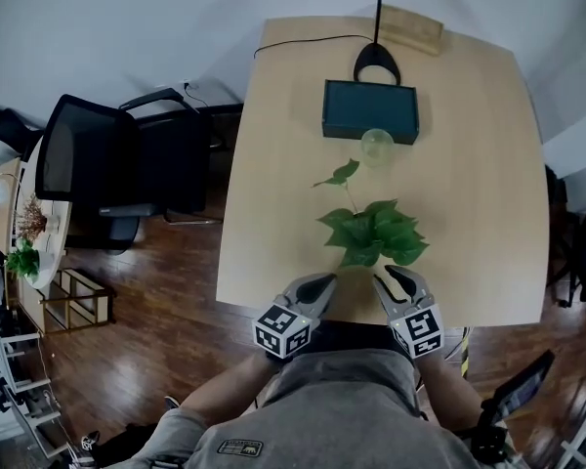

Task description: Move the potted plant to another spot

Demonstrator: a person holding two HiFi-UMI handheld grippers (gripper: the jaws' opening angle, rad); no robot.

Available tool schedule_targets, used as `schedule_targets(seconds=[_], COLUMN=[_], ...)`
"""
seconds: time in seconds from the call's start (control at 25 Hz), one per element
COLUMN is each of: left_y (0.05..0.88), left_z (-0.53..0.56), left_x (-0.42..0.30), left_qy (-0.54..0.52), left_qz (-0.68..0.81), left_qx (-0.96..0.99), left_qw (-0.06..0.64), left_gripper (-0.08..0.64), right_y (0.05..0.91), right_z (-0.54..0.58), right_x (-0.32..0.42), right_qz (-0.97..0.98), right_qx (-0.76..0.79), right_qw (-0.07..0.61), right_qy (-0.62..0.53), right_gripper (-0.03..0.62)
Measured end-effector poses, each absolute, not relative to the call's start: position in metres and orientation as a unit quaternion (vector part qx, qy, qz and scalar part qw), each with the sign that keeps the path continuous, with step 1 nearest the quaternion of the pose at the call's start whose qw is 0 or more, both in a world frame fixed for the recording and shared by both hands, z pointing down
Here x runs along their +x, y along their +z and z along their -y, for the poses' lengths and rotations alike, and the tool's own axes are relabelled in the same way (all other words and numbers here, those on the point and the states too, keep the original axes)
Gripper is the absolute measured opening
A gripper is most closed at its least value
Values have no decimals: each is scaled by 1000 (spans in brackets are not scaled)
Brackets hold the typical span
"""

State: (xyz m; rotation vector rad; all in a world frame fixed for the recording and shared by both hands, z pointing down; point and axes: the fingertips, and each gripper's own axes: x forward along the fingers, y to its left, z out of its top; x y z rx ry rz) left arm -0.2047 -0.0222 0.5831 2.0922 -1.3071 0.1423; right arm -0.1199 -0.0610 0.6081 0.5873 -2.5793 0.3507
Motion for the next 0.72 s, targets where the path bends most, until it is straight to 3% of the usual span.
schedule_targets(seconds=[0.04,0.28,0.44,0.72], left_y=[586,605,611,612], left_z=[24,26,26,21], left_x=[-204,-206,-210,-215], left_qy=[57,75,81,88], left_qz=[499,493,493,491], left_qx=[798,793,789,788], left_qw=[332,350,358,361], left_gripper=[-9,-9,-8,-8], right_y=[613,641,652,657], right_z=[63,78,94,113], right_x=[-123,-149,-163,-185], right_qz=[940,940,937,930], right_qx=[210,195,212,261], right_qw=[238,266,265,242], right_qy=[124,84,83,92], right_gripper=[169,373,436,477])
